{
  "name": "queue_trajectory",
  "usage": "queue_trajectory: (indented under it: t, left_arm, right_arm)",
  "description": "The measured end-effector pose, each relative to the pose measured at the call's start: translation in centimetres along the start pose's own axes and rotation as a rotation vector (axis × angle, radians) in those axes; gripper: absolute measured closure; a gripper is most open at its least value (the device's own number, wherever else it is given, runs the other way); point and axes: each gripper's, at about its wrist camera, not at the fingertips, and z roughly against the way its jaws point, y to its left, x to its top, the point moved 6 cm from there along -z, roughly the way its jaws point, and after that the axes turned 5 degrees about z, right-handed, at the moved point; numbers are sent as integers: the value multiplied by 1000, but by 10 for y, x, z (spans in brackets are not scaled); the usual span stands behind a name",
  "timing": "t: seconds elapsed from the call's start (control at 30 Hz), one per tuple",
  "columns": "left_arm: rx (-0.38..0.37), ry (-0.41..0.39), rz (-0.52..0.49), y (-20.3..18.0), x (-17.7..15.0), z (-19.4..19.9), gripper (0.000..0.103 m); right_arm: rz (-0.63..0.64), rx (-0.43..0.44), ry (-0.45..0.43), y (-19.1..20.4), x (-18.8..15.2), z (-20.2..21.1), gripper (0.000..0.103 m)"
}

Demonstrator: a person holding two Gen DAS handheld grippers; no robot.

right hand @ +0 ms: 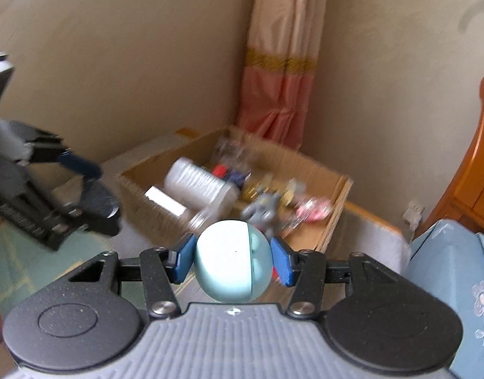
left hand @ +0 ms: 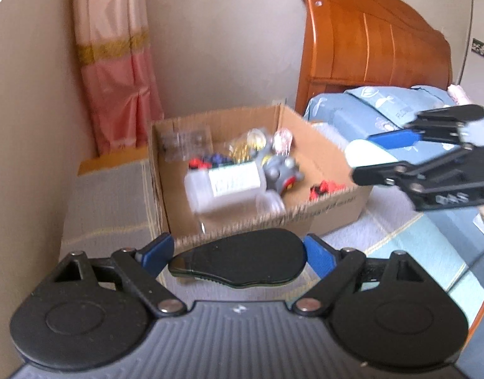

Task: Organize rigid objects
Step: 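Carry the black object into the box with the left gripper while the right gripper drops the ball in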

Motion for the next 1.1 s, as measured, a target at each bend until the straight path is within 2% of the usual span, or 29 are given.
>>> queue_trajectory:
  t: [0.37, 0.43, 0.47, 0.5, 0.63, 0.7, 0.9, 1.1]
  left_arm:
    - [20, -55, -64, -2, 48, -14, 15]
    - [21, -56, -72, -3, 54, -18, 15]
    - [22, -58, -75, -3, 57, -20, 15]
    - [22, -59, -76, -3, 59, -22, 15]
    - [9, -58, -44, 1, 73, -31, 15]
    - [1, -55, -22, 5, 83, -38, 15]
    - [19, -38, 13, 13, 109, -65, 15]
    - [17, 37, 42, 15, 111, -96, 15]
  right_arm:
    - [-67, -59, 54, -44, 17, -64, 45]
    - [-73, -84, 53, -47, 16, -68, 33]
    - [-76, -93, 50, -47, 16, -68, 23]
    - [-78, -98, 42, -47, 16, -67, 19]
    - [-107, -94, 43, -47, 15, -63, 14]
    - [-126, -96, 53, -46, 12, -59, 3]
    - [-170, -95, 77, -40, 7, -45, 0]
    - [-197, -75, 73, -33, 12, -32, 0]
